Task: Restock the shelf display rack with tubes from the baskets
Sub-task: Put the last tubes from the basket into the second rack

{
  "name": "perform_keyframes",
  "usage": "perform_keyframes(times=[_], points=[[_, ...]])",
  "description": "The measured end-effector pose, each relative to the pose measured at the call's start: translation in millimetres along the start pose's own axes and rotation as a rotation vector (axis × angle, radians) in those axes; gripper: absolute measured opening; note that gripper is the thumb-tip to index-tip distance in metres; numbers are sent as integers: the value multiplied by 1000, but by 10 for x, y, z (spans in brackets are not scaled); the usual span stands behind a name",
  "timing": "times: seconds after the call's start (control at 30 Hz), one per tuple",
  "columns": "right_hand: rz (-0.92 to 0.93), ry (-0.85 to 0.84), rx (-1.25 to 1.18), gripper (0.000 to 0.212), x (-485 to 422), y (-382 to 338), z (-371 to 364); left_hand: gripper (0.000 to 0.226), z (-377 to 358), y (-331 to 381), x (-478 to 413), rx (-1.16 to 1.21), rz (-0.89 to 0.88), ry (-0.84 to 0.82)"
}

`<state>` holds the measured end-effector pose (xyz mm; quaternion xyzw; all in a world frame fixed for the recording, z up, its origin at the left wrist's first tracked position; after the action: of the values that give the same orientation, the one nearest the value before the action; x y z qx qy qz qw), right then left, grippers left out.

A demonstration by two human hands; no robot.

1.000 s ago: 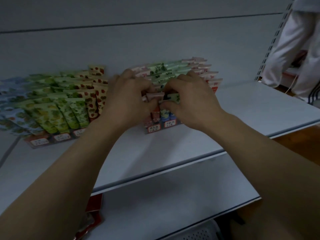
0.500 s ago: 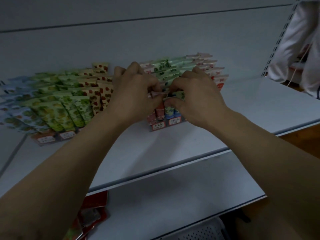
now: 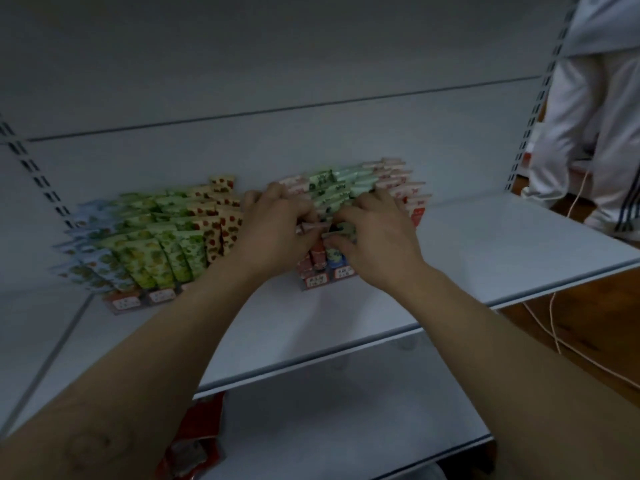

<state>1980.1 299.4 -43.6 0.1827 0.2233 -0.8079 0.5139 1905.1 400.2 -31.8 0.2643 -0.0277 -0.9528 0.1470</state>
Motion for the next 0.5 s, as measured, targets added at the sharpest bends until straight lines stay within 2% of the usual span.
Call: perform_keyframes(times=[0.2,0.3,0.37,0.4,0.5], points=[[-81,30,35,48,86,168,137,18,58,86,31,-126,-38,-3],[-177,-20,78,78,83,307,128,20,57,97,54,-157,-37,2],[-289,-142,106,101,97,456,-11,24,53,76,70,-167,-22,11],[-332,-199,112,106,104,524,-85,25,54,76,65,-176,-25,14],[-350,-245,86,100,104,595,-207,22,68,65,32,-219,-29,6]])
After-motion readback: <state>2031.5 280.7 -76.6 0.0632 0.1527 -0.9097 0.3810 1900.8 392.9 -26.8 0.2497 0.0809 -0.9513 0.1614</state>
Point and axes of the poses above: each hand's wrist, its own x-axis away from the middle knuckle, its own z-axis out of the back of the hand, y = z × x, the point moved 8 cm from there along -x, towards the middle knuckle, and after that the axes turned 8 degrees about -y, right-handed, at the moved point
